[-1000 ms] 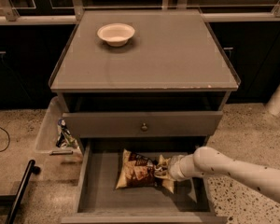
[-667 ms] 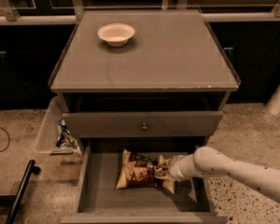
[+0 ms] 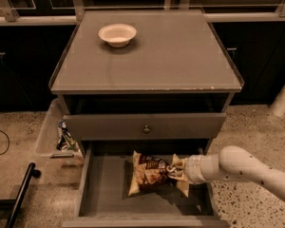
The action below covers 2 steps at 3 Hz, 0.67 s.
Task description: Pick brown chip bag from middle drawer and place on counter
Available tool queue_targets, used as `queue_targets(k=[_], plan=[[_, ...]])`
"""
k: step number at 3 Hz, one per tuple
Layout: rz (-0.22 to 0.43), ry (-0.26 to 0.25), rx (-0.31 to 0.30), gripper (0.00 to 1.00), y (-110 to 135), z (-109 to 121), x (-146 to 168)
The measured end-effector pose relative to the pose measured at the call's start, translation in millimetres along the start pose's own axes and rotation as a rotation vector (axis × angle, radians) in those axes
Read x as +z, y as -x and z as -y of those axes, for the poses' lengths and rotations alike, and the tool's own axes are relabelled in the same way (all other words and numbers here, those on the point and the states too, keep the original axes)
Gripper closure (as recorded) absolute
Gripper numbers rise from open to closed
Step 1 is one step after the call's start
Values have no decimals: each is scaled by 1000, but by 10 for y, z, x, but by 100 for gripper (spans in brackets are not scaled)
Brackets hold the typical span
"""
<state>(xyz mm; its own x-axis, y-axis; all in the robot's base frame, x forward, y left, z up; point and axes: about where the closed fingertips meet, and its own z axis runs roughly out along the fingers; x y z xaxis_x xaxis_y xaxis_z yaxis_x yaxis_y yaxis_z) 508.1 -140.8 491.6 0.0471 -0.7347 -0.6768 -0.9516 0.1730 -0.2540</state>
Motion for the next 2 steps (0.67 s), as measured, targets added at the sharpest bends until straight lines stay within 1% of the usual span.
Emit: queue_targets(k=[1,2], plan=[[39,-32,-35,100,247,110,-548],[62,-54,-82,100,535,206,-1124]])
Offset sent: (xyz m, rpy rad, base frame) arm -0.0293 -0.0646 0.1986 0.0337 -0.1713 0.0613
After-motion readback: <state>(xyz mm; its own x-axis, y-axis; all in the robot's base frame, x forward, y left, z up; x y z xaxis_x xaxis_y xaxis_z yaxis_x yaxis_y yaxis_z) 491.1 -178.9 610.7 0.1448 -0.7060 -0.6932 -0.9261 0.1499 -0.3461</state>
